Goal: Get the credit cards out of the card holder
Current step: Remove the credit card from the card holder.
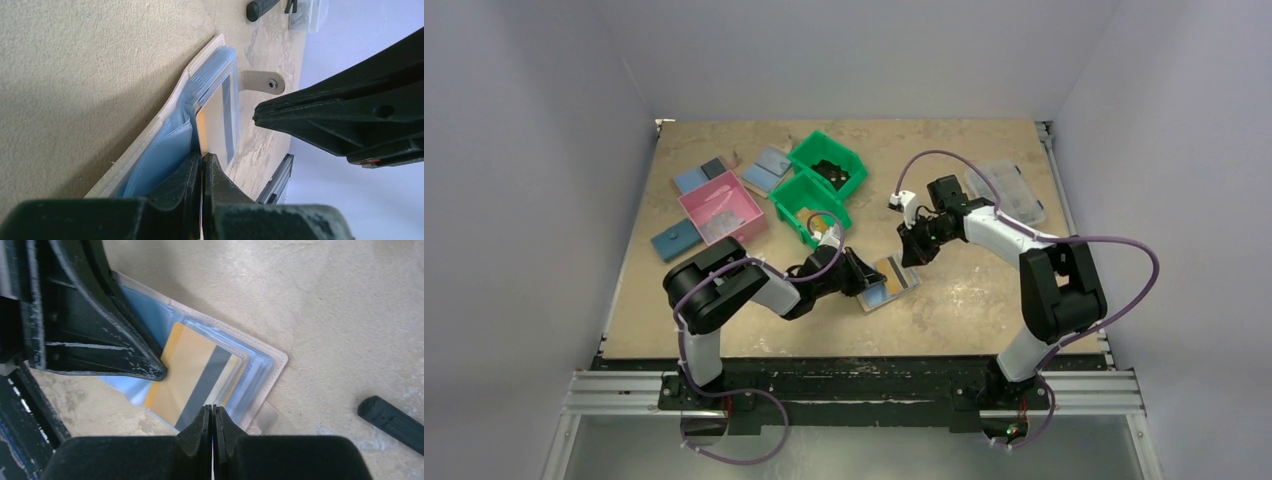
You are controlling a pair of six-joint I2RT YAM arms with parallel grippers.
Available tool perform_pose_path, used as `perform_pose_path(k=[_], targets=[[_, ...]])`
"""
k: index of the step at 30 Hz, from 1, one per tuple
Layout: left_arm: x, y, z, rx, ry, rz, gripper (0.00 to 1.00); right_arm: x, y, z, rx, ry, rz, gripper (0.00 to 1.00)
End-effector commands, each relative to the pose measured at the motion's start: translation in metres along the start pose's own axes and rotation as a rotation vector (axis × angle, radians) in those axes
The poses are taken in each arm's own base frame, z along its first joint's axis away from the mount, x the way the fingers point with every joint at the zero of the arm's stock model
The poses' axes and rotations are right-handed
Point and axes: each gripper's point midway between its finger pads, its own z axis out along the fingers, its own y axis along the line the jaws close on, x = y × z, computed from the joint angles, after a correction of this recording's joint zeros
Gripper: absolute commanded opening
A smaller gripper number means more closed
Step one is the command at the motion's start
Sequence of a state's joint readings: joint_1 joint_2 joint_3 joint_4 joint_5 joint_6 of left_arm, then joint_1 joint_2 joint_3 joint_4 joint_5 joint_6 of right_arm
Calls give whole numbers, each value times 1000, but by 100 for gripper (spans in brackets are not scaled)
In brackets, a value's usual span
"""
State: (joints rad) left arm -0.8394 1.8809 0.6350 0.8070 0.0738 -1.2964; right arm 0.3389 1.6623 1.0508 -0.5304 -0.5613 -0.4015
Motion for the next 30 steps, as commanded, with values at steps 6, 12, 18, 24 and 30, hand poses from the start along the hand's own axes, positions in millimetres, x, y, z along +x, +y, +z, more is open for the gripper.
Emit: perform_pose_path(k=[6, 12, 18, 24, 30], targets=[[1, -9, -3, 54, 15, 55, 0, 5, -17, 4, 101, 20, 12, 1], [4, -9, -3, 65, 30, 50, 0, 8, -13, 10, 97, 43, 0, 1], [5, -8, -2, 64, 34, 47, 0, 10, -12, 13, 97, 57, -8, 1], [6, -8, -2, 70, 37, 43, 2, 14, -17, 14, 132, 73, -8, 1], [8, -8, -2, 81, 47, 36, 10, 19, -17, 17, 144, 105, -18, 1]])
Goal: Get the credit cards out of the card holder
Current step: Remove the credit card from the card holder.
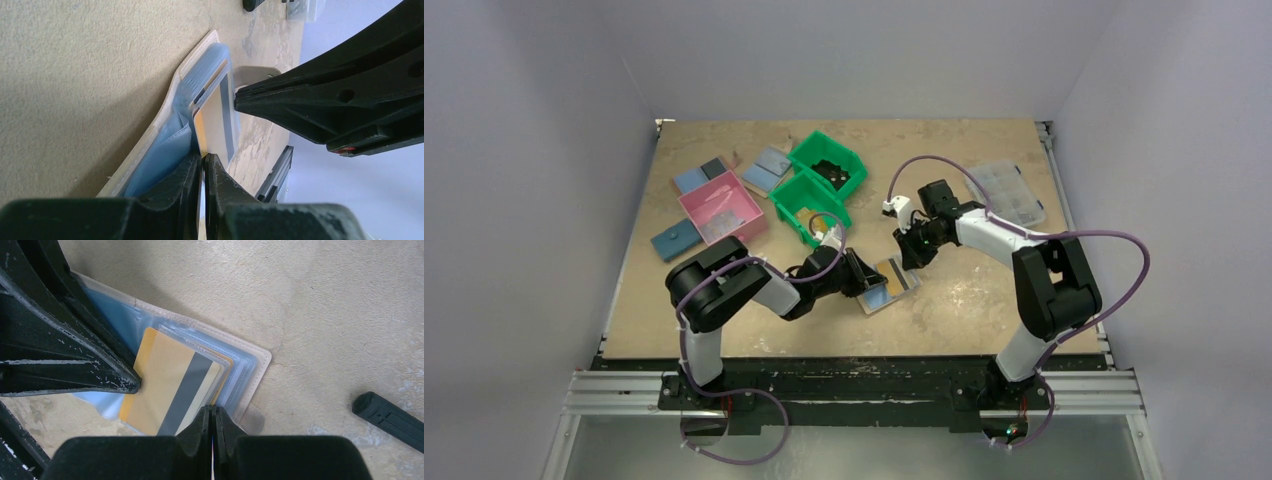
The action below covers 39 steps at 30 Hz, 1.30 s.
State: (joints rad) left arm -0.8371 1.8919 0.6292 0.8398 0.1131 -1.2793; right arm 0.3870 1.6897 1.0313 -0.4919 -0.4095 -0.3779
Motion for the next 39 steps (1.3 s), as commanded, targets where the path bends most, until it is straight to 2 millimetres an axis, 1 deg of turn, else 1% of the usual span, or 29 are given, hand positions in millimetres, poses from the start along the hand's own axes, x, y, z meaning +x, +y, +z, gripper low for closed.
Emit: perform_pose_path(k=[1, 6, 9, 12, 17, 22, 32, 39], targets=[[3, -6, -1, 56, 19, 18, 12, 5, -3, 6, 32, 30, -12, 1], [4, -6, -2, 66, 22, 7, 20, 8, 0, 10, 40, 51, -33, 1], [4, -4, -3, 67, 24, -5, 27, 10, -1, 12, 66, 72, -65, 1], [5, -4, -5, 73, 25, -15, 32, 13, -2, 14, 109, 101, -106, 1], [4, 0, -6, 69, 20, -37, 33, 15, -1, 18, 161, 139, -175, 1], [4, 4, -6, 61, 19, -62, 33, 16, 8, 22, 175, 172, -244, 1], [0, 6, -10, 88, 0, -115, 35, 20, 39, 33, 81, 203, -327, 0], [0, 9, -12, 112, -5, -140, 36, 23, 62, 39, -48, 204, -329, 0]])
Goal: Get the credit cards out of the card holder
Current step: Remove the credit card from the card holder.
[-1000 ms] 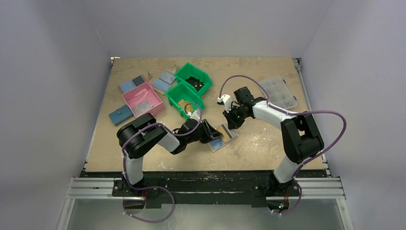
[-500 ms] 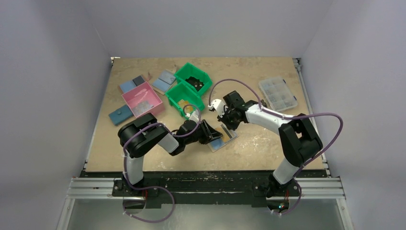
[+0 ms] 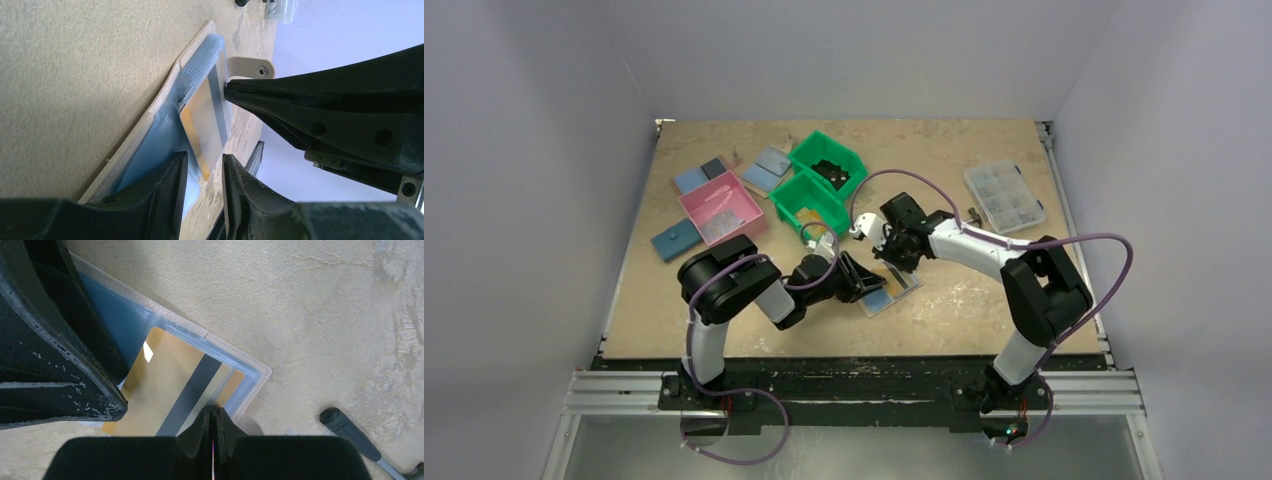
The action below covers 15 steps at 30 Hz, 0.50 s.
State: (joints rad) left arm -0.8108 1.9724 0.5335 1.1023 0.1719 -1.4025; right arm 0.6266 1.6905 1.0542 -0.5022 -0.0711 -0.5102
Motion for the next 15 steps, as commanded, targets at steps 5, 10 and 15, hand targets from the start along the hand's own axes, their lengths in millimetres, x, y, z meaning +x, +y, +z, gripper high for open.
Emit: perform_pose_path(k=[5, 10, 15], targets=[[-4, 4, -4, 12, -20, -20, 35, 3, 72, 19, -336, 0, 13, 0], [-6, 6, -5, 2, -24, -23, 34, 2, 80, 19, -387, -1, 31, 0], [-7, 9, -7, -10, -32, -27, 25, 2, 79, 19, -402, -2, 64, 0]])
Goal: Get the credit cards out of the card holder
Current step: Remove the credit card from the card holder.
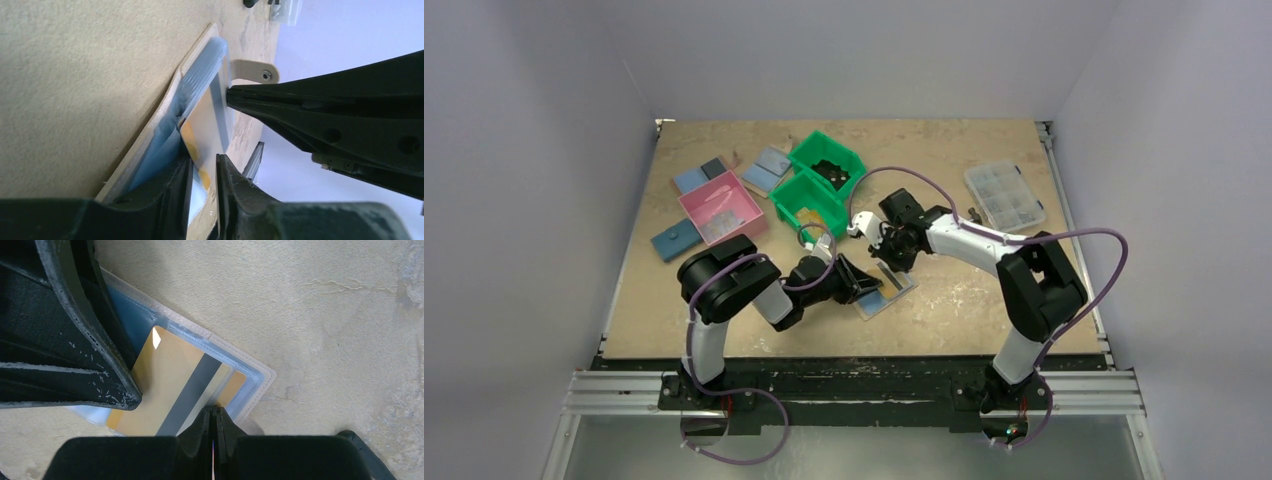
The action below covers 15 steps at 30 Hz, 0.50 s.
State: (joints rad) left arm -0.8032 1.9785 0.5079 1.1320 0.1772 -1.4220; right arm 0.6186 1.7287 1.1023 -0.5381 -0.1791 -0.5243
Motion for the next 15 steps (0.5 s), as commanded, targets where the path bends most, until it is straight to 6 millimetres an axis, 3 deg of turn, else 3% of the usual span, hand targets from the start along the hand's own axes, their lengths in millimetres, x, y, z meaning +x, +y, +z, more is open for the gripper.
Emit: perform_pose_path(k=[1, 8, 15], targets=[[-6, 5, -3, -11, -31, -6, 22, 14, 65, 22, -298, 22, 79, 0], [-7, 8, -4, -16, -33, -4, 0, 19, 52, 23, -254, 31, 114, 0], [-6, 12, -12, -8, -27, -2, 0, 34, 32, 30, -166, 80, 162, 4]])
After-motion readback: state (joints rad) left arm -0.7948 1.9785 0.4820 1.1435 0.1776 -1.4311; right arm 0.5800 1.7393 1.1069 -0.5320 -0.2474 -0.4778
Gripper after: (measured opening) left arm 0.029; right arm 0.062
